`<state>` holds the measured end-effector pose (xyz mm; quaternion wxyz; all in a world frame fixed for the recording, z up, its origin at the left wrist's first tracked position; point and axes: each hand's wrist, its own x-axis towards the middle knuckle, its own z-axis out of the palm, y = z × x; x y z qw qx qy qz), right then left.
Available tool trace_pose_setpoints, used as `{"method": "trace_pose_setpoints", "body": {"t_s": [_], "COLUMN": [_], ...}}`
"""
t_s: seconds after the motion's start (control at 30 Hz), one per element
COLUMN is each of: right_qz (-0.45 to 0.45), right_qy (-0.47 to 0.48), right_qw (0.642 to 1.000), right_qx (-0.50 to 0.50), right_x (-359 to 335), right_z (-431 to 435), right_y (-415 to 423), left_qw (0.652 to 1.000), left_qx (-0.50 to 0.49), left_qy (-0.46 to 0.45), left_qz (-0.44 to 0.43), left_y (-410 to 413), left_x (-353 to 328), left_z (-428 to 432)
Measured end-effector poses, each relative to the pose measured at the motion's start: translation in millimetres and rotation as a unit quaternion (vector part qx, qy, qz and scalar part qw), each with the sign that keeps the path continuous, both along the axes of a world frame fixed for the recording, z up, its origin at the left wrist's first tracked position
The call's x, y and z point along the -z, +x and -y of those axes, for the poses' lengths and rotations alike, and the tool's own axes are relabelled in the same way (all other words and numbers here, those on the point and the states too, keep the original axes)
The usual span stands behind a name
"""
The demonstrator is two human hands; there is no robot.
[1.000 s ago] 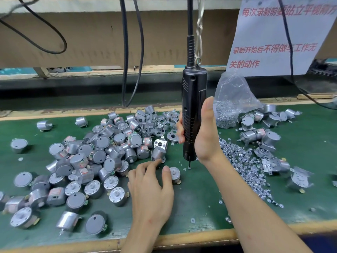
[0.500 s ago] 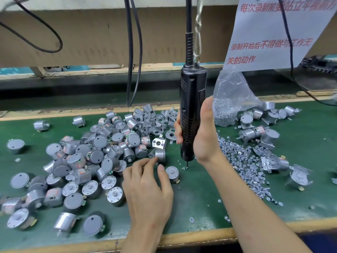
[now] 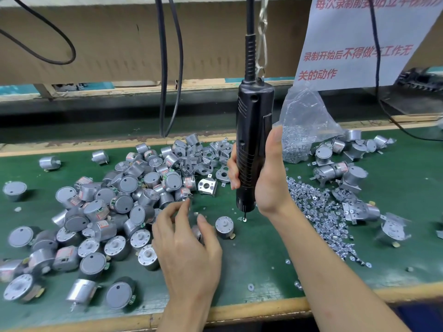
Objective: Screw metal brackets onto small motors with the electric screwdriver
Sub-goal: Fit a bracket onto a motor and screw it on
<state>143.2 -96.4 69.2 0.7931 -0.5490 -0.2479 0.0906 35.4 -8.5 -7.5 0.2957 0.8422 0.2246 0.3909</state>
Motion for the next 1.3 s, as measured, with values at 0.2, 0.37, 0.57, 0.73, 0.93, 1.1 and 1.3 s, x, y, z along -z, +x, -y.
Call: {"method": "trace_pose_setpoints", "body": {"t_s": [0.2,0.37,0.57,0.73,0.93,1.1,1.3], "right_qz": [-0.013,-0.012,-0.007,-0.006,-0.004,-0.005,-0.001], "right_qy": [-0.005,-0.004,0.001,0.006,0.011,0.011,0.016], "right_qw": [1.000,1.000,1.000,1.000,1.000,1.000,1.000], "right_qx": [-0.002,0.004,0.008,0.011,0.014,0.016,0.018], "right_x": [2.5,2.0,0.8,2.2,1.0,1.8,1.6], "right_z": [-4.2,-6.5,-3.4,-2.0,-4.8,-4.8,-5.8], "right_y": [-3.6,-2.8,0.9,1.4,2.1,3.7,2.9], "left_qw": [0.996,0.994,0.981,0.981,0.984,0.985,0.984], "left_qx": [0.077,0.102,0.162,0.161,0.157,0.155,0.159], "left_qy": [-0.022,0.022,0.053,0.051,0.041,0.036,0.040], "left_qz": [0.026,-0.040,-0.088,-0.093,-0.068,-0.061,-0.063], "left_y": [-3.8,-3.5,-1.7,-0.4,-0.5,-0.7,-0.8], "left_x": [-2.9,-2.7,0.5,3.5,4.6,4.3,4.2], "left_z": [-1.0,1.2,0.8,-0.6,-0.6,-0.1,-0.4]}}
